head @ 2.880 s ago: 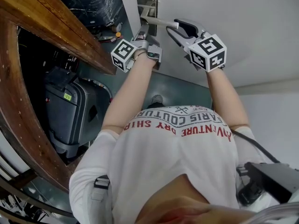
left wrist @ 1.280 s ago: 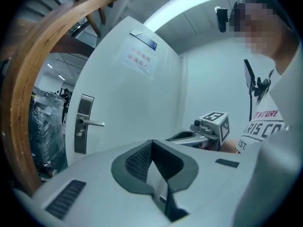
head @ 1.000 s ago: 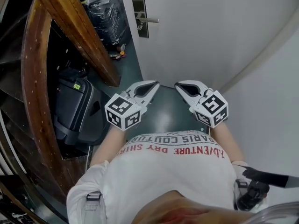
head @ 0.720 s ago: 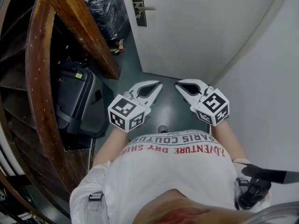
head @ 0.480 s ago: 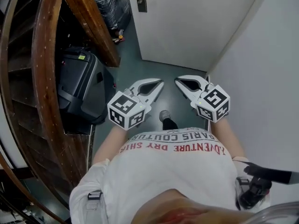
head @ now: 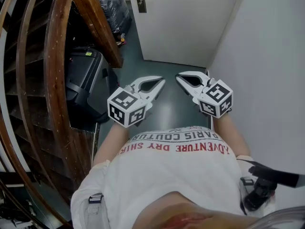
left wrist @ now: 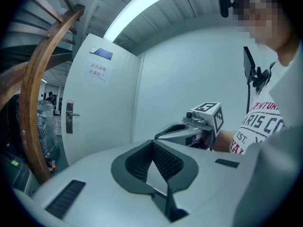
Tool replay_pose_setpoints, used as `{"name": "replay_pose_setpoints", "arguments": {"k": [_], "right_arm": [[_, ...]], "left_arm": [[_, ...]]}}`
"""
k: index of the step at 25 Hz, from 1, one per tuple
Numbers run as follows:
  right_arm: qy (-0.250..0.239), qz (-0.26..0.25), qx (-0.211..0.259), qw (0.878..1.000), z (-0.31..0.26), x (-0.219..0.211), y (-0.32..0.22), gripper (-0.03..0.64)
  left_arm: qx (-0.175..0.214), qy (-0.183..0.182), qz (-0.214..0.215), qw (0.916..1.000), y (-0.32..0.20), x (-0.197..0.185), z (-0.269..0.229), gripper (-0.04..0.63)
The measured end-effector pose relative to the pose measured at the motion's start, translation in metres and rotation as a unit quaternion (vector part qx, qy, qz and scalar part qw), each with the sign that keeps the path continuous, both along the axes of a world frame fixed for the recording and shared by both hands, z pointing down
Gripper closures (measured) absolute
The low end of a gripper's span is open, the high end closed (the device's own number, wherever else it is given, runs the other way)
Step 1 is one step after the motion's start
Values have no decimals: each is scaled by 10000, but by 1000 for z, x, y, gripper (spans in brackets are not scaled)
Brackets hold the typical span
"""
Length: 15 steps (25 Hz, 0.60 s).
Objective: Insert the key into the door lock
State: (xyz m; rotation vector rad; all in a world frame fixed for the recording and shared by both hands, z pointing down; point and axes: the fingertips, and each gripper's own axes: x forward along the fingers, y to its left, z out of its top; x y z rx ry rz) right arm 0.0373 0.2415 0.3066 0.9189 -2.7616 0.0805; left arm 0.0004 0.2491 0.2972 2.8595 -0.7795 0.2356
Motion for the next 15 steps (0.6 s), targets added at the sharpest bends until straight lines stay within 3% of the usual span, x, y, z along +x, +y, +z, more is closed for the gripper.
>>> {"name": "replay_pose_setpoints", "arguments": {"k": [15], "right_arm": [[70, -29, 8, 10000, -14, 15, 22, 615]], "left_arm": [[85, -62, -40, 9999, 24, 19, -19, 594]]}}
